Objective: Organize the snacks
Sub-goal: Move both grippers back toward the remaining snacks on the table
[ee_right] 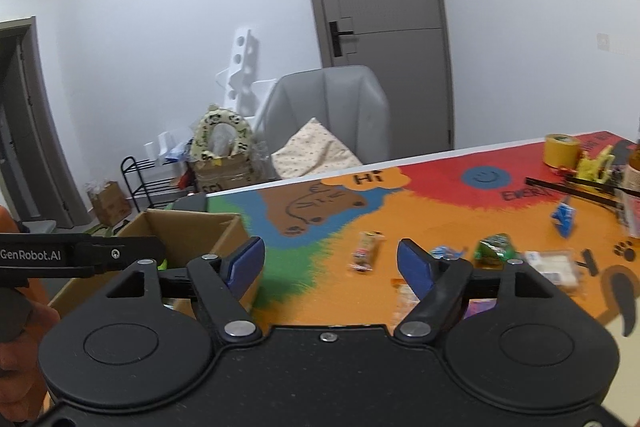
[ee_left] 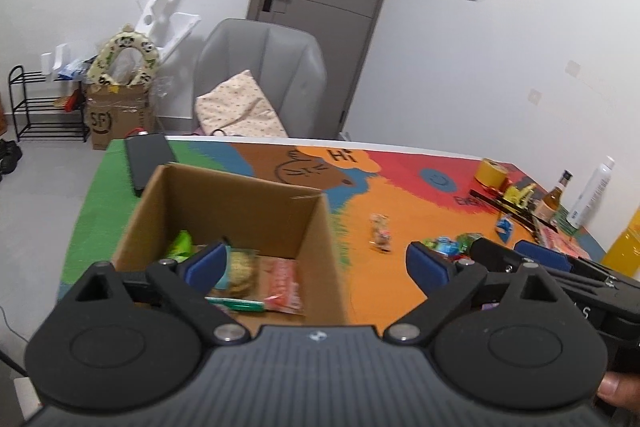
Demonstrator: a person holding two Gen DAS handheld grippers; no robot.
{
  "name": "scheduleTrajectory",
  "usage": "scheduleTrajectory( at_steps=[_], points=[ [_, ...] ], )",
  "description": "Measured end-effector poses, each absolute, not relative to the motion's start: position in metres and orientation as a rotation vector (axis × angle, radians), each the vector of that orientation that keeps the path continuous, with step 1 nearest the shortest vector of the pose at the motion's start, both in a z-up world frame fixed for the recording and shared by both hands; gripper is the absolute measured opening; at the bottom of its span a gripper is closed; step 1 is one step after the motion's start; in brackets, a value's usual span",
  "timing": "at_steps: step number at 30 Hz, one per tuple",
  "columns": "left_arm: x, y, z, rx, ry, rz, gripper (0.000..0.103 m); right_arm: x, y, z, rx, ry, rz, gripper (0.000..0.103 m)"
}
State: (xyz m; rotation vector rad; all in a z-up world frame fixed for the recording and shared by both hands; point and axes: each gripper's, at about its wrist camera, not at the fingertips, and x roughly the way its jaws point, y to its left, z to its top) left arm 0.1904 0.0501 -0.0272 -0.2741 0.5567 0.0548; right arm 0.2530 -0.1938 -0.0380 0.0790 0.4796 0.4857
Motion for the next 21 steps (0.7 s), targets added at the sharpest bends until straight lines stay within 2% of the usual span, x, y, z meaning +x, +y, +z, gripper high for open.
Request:
scheduleTrajectory(
  at_steps=[10, 14, 17, 21],
  points=[
    [0.2, 0.008, -0.024, -0.242, 0.56, -0.007, 0.096, 0.252, -0.239, -0.042, 0.105, 0.47, 0.394, 0.092],
    [0.204, -0.005, -0.025, -0.243, 0.559, -0.029, 0.096, 0.252, -0.258, -0.045, 0.116, 0.467, 0.367, 0.095],
    [0.206, -0.013, -0.026, -0.251, 0.565, -0.038, 0.096, 0.252, -0.269, -0.047, 0.113, 0.459, 0.35, 0.103],
    [0.21, -0.028, -0.027, -0.247, 0.578, -0.059, 0.101, 0.248, -0.286, -0.049, 0.103, 0.466, 0.339, 0.103]
  ],
)
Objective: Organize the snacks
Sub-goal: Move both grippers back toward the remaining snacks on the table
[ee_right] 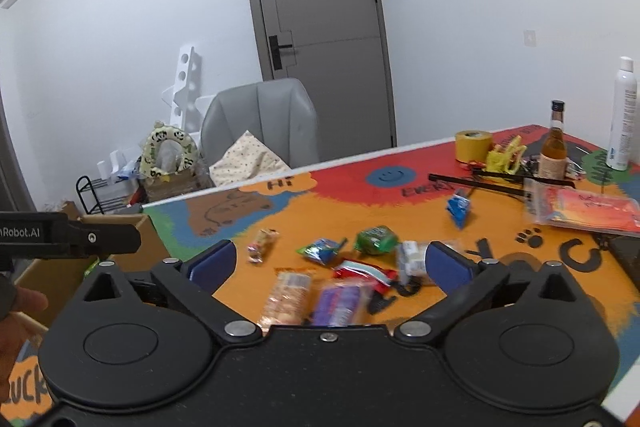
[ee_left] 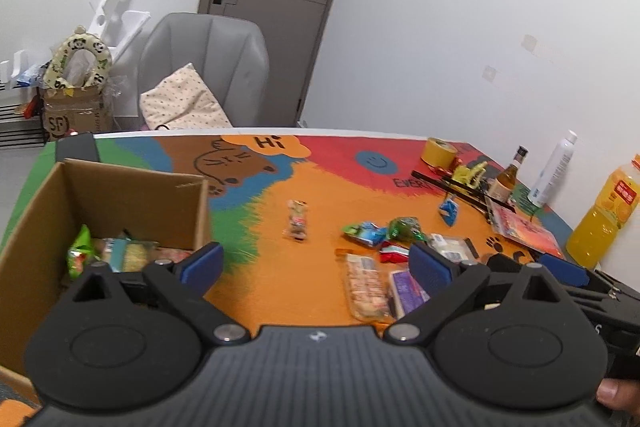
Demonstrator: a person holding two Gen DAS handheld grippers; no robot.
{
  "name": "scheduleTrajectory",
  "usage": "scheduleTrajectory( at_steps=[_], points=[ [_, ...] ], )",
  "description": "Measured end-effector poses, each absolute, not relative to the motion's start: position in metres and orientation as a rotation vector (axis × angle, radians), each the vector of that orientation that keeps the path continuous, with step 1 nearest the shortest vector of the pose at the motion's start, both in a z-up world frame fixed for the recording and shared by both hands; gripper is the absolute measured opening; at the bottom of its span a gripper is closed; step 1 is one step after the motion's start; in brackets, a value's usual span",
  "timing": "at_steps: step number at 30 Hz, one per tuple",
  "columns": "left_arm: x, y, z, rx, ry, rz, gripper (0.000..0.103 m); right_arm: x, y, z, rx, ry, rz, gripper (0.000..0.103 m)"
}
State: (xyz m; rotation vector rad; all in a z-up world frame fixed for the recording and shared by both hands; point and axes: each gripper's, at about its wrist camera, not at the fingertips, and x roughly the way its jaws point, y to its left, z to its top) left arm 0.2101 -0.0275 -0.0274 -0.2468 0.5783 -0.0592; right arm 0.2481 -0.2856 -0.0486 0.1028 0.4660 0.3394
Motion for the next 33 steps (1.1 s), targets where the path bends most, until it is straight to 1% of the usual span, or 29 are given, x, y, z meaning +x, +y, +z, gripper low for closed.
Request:
scheduleTrajectory(
  at_steps=[4, 17, 25, 29, 33],
  points=[
    [0.211, -0.043, -0.031, -0.235, 0.607, -0.084, 0.103, 0.245, -0.305, -0.05, 0.11, 0.479, 0.32, 0.103],
    [0.221, -0.083, -0.056, -0.208, 0.759, -0.163, 0.103, 0.244, -0.347, -0.067, 0.132, 0.551, 0.275, 0.103],
    [0.234, -0.099, -0.071, -0.18, 0.8, -0.168, 0.101, 0.253, -0.36, -0.078, 0.127, 0.602, 0.269, 0.103],
    [0.244, -0.103, -0.08, -0.189, 0.811, -0.161, 0.099, 0.262, -0.365, -0.083, 0.123, 0.618, 0.264, 0.103],
    [0.258, -0.105, -0.089, -0.195, 0.822, -0.131, 0.088, 0.274, -0.368, -0.088, 0.122, 0.625, 0.252, 0.103]
  ],
)
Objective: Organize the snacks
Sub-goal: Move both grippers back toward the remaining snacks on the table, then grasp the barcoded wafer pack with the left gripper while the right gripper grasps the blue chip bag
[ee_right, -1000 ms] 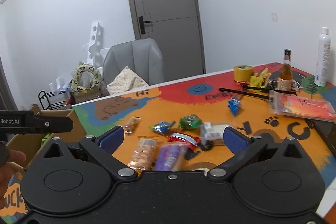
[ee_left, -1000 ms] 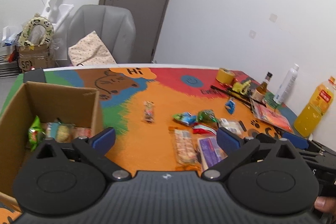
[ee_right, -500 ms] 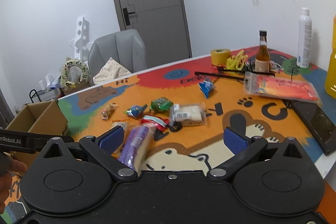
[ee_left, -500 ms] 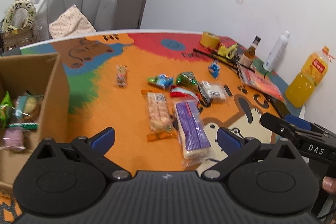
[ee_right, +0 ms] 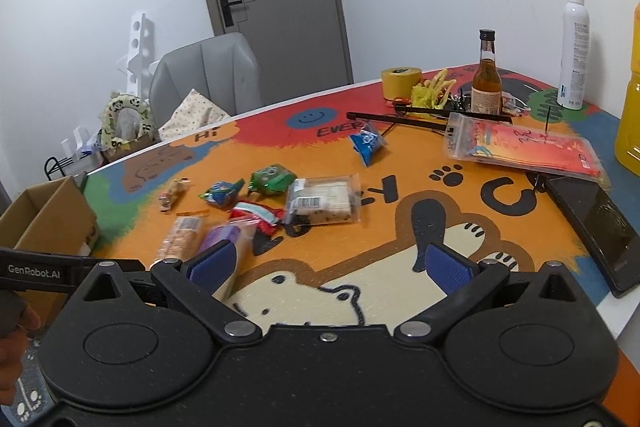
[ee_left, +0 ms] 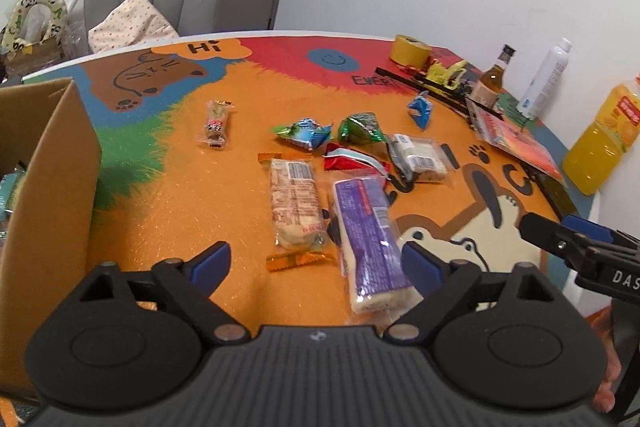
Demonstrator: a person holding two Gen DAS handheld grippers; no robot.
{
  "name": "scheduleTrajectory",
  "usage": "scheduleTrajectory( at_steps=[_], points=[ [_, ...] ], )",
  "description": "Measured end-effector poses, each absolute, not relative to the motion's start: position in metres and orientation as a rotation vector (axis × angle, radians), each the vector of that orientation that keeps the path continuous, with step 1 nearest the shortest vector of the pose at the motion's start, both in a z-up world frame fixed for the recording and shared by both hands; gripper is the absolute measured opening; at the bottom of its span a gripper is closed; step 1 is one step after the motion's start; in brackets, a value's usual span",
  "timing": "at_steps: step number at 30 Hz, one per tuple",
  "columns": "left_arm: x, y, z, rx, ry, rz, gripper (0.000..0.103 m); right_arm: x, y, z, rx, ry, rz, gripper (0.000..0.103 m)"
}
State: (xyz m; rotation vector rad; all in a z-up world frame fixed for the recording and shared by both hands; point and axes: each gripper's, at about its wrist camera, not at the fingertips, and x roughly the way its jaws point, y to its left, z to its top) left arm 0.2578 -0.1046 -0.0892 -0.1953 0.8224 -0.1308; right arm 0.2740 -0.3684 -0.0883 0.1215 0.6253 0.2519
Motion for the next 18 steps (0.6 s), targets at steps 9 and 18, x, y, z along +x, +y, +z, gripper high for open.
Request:
scheduleTrajectory(
  at_steps=[9, 18],
  points=[
    [0.294, -0.105, -0.106, -0.221, 0.838, -0.057, 0.068, 0.307, -0.375, -0.093, 0.145, 0.61, 0.248, 0.103],
    [0.328, -0.109, -0.129, -0.201, 0.849, 0.026, 0.056, 0.34, -0.37, -0.099, 0.14, 0.613, 0.267, 0.103]
  ],
)
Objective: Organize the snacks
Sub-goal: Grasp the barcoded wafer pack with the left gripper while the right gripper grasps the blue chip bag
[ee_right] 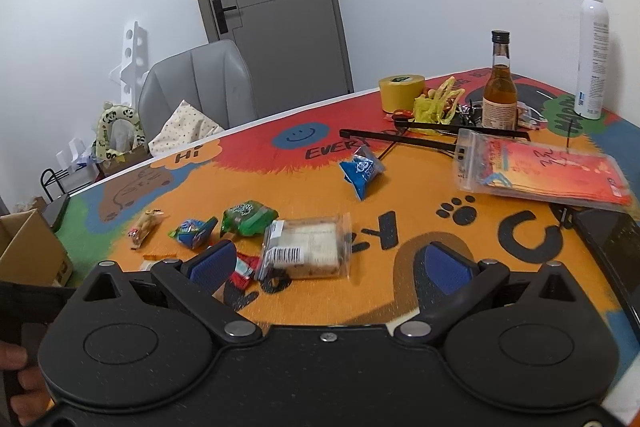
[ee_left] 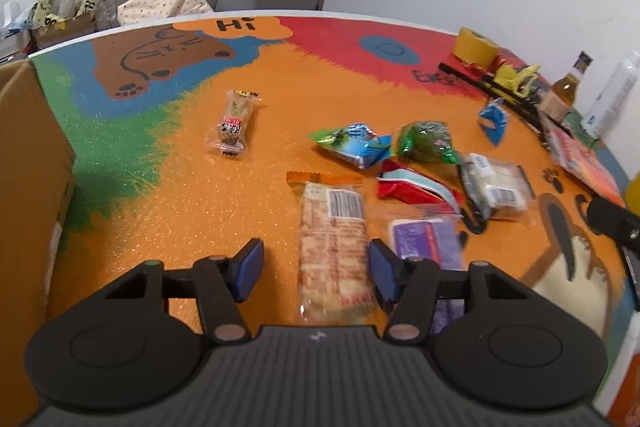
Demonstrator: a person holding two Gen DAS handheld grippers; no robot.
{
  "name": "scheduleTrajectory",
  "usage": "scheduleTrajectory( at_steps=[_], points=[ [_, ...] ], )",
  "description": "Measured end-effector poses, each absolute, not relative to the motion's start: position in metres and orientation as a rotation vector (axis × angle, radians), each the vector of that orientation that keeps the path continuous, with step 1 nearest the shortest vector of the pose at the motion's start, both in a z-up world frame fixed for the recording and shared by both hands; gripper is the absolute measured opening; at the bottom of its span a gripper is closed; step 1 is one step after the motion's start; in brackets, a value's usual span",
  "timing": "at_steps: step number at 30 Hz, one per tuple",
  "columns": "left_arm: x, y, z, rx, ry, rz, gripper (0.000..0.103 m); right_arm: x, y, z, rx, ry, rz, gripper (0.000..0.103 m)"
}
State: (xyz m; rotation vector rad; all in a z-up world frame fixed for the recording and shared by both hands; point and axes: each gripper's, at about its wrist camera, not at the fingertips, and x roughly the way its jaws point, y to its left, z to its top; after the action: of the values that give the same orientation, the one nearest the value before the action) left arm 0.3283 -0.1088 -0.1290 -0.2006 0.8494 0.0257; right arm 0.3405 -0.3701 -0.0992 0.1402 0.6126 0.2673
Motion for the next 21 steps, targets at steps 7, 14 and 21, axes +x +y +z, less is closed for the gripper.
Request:
scheduleTrajectory(
  at_steps=[7, 14, 21],
  points=[
    [0.346, -0.104, -0.129, -0.198, 0.823, 0.084, 0.034, 0.369, -0.366, -0.105, 0.145, 0.618, 0.274, 0.101],
    [0.362, -0.1, -0.11, -0.2, 0.768, 0.099, 0.034, 0.4, -0.363, -0.106, 0.148, 0.621, 0.282, 0.097],
    [0.385, -0.096, -0.099, -0.205, 0.74, 0.109, 0.034, 0.435, -0.361, -0.112, 0.155, 0.634, 0.281, 0.093]
  ],
)
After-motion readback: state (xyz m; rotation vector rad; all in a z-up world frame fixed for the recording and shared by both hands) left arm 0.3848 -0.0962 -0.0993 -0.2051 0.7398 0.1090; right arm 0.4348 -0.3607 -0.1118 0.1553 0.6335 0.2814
